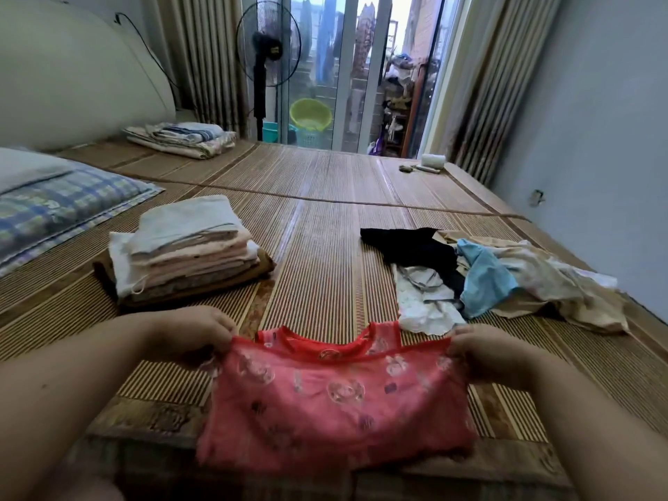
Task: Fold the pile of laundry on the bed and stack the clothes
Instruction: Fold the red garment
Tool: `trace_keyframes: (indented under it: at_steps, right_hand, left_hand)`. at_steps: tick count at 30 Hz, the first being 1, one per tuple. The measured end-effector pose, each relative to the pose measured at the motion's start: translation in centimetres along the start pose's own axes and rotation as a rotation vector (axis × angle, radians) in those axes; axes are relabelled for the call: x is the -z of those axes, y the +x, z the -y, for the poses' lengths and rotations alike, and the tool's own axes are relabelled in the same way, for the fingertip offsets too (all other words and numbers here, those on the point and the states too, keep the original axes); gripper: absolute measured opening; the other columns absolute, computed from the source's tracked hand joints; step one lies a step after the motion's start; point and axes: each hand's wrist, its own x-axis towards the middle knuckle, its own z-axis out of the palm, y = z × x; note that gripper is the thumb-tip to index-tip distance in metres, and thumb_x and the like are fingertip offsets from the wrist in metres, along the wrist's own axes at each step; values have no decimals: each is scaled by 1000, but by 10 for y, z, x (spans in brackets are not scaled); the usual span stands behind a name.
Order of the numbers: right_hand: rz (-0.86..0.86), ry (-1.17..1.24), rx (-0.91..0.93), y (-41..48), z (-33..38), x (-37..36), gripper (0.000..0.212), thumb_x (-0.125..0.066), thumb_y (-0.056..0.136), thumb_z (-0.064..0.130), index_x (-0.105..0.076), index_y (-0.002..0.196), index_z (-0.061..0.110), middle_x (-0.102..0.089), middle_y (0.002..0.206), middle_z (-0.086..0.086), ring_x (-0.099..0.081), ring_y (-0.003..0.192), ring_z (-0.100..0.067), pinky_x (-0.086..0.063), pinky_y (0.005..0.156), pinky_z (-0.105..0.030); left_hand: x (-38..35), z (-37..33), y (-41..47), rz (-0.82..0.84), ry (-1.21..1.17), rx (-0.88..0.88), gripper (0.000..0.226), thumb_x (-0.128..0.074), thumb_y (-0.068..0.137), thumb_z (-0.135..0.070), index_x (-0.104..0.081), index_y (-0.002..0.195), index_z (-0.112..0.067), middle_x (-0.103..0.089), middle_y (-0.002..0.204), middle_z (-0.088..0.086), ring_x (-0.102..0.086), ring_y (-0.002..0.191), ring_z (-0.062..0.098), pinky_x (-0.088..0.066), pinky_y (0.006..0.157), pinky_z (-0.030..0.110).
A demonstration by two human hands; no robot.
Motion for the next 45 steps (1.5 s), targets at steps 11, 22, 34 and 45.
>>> trace_keyframes:
  at_steps: [11, 22, 34, 45]
  right_hand:
    - [-548, -423, 213, 75, 10, -32, 32, -71, 82, 29, -66, 112, 21, -70, 105, -2, -64, 92, -18, -50, 78, -30]
    - [86, -806, 230, 9, -44, -37, 40, -76, 74, 45, -60, 110, 55, -23, 139, 36, -17, 134, 4, -20, 116, -42]
    - [-351, -440, 374, 3, -61, -31, 15, -61, 87, 8, -69, 81, 19, -69, 82, -2, -63, 73, -27, -49, 64, -33]
    - [-400, 746, 455, 21, 52, -8, 16, -58, 73, 14, -65, 87, 11, -59, 70, -8, -56, 57, -17, -48, 62, -31]
  left_hand:
    - [-21, 2, 69, -585, 324, -168, 49, -70, 77, -13, -62, 125, -21, -63, 120, 2, -62, 92, 11, -53, 76, 27]
    - [-71, 12, 23, 44, 912, -367, 67, -62, 83, -53, -34, 143, -49, -8, 151, -31, -4, 141, -3, -9, 117, 35]
    - [-66, 69, 2, -457, 638, -522, 18, -63, 87, -24, -73, 97, -36, -73, 95, -15, -68, 88, 1, -51, 78, 12]
    - [2, -28, 12, -322, -833, -516, 31, -49, 86, -7, -73, 104, -10, -65, 102, 22, -63, 87, 27, -52, 74, 35]
